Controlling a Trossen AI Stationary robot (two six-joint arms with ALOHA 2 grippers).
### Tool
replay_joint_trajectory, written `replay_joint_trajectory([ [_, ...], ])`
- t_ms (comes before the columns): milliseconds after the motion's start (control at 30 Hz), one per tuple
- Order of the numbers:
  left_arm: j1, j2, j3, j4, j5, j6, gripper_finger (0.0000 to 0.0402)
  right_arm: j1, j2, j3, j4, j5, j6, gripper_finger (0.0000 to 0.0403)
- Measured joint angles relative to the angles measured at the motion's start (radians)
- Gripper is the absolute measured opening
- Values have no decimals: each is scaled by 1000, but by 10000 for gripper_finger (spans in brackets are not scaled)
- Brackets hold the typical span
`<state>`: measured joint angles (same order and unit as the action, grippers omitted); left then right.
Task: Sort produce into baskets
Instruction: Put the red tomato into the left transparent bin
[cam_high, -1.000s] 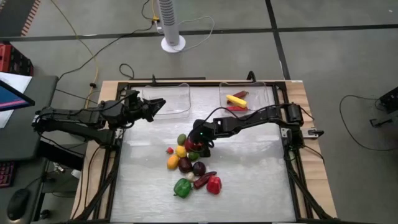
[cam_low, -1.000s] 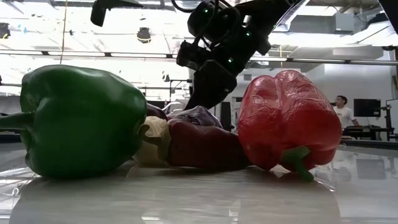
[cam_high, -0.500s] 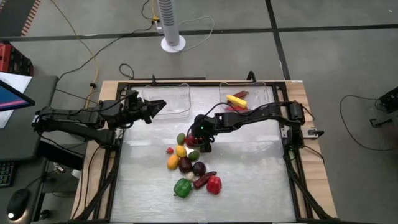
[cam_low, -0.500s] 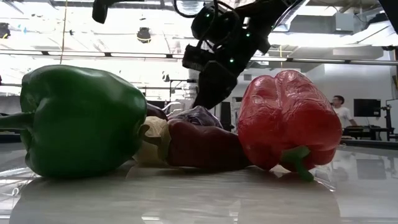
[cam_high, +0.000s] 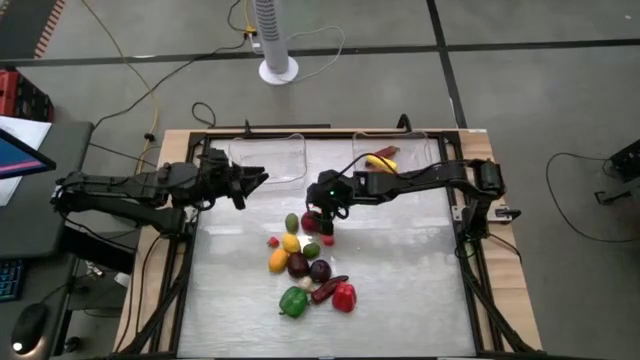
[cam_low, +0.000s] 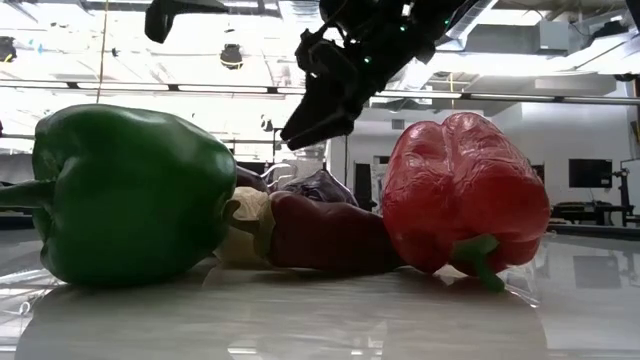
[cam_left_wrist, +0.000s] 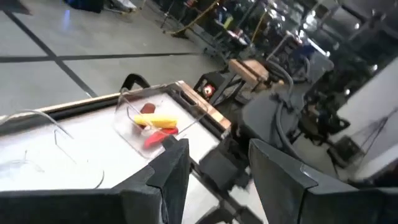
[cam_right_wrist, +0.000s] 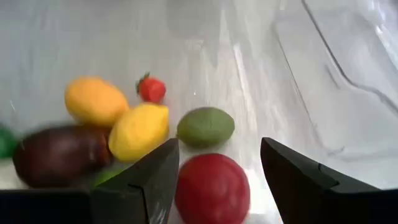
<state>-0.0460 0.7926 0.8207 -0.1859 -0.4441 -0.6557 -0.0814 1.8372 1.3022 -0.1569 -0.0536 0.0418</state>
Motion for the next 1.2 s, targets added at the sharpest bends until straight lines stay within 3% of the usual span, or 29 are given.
replay_joint_trajectory([
  [300, 10, -62, 0, -111, 42, 141, 154, 18, 1, 0, -13, 28, 143, 328],
  [533, 79, -95, 0, -221, 63, 189, 154, 51, 2, 24, -65, 126, 178, 382],
  [900, 190, -90, 0, -260, 75, 254, 154, 41, 130, 129, -134, 127, 169, 384],
  [1200, 198, -95, 0, -252, 103, 235, 154, 62, 181, 133, -237, 108, 88, 361],
])
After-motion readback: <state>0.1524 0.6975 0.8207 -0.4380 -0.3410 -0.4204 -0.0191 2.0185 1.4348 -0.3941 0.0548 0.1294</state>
